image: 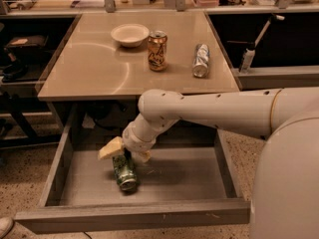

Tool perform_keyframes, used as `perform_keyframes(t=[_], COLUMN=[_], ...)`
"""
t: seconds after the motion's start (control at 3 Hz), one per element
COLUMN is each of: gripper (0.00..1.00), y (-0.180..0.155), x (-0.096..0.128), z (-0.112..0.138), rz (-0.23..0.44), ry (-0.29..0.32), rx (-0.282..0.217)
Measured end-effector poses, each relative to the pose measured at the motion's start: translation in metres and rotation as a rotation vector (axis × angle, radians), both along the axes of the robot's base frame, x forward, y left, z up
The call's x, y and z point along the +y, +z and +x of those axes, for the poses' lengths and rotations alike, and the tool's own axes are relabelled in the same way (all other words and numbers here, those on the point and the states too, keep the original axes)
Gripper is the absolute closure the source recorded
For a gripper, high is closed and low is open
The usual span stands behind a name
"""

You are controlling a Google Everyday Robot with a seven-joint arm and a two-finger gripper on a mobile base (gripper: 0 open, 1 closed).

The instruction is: Place green can into top drawer

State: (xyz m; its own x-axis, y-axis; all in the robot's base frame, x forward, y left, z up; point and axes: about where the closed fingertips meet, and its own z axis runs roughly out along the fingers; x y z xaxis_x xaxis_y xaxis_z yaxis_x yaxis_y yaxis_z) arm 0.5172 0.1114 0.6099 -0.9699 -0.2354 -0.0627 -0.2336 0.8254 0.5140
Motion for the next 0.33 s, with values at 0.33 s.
perform_keyframes(t=[0.33], gripper=[0.0], y=[0.0], x=[0.0], z=[0.0], rz=[0.0], ry=[0.0], rx=[0.0])
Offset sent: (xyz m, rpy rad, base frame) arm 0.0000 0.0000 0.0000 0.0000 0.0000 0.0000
